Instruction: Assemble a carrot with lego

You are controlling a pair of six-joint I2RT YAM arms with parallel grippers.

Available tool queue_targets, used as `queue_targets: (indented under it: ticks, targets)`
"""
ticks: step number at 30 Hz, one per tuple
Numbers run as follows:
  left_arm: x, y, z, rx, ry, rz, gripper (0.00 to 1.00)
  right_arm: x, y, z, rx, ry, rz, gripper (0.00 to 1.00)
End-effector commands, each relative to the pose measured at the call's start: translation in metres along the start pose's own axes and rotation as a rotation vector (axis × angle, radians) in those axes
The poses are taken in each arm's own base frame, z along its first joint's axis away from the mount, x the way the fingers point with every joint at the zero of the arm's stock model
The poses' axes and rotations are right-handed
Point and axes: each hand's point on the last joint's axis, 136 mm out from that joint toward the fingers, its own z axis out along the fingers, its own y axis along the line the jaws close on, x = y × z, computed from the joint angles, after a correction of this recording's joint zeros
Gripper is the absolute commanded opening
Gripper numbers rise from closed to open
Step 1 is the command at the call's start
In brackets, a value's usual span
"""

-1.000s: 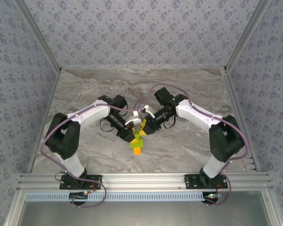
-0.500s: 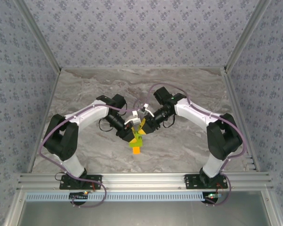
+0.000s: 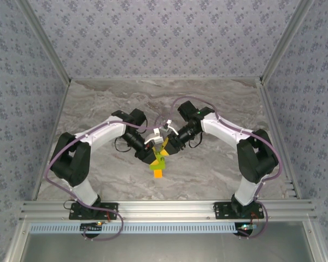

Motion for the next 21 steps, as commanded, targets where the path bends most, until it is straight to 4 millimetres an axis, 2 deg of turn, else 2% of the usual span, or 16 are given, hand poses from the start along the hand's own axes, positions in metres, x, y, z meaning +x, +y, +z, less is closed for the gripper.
queue_targets:
  ticks: [1,8,15,18,19,21]
  targets:
    - [-0.043,-0.012,-0.031,-0.02,-0.183,0.165,0.16,0.051,0.006,0.01,-0.016,0.157,0.209,0.18]
    - [-0.043,-0.012,-0.031,-0.02,-0.184,0.162,0.16,0.047,0.009,0.007,-0.009,0.146,0.19,0.22]
    - [-0.043,-0.01,-0.031,-0.023,-0.179,0.154,0.16,0.035,0.013,-0.003,0.006,0.097,0.152,0.46]
    - [-0.043,-0.011,-0.03,-0.022,-0.18,0.156,0.16,0.032,0.015,-0.007,0.023,0.08,0.135,0.63]
    - [-0.043,-0.01,-0.031,-0.024,-0.18,0.156,0.16,0.032,0.015,-0.008,0.026,0.075,0.134,0.71]
    - [-0.043,-0.01,-0.031,-0.025,-0.179,0.154,0.16,0.03,0.015,-0.01,0.04,0.064,0.124,0.77]
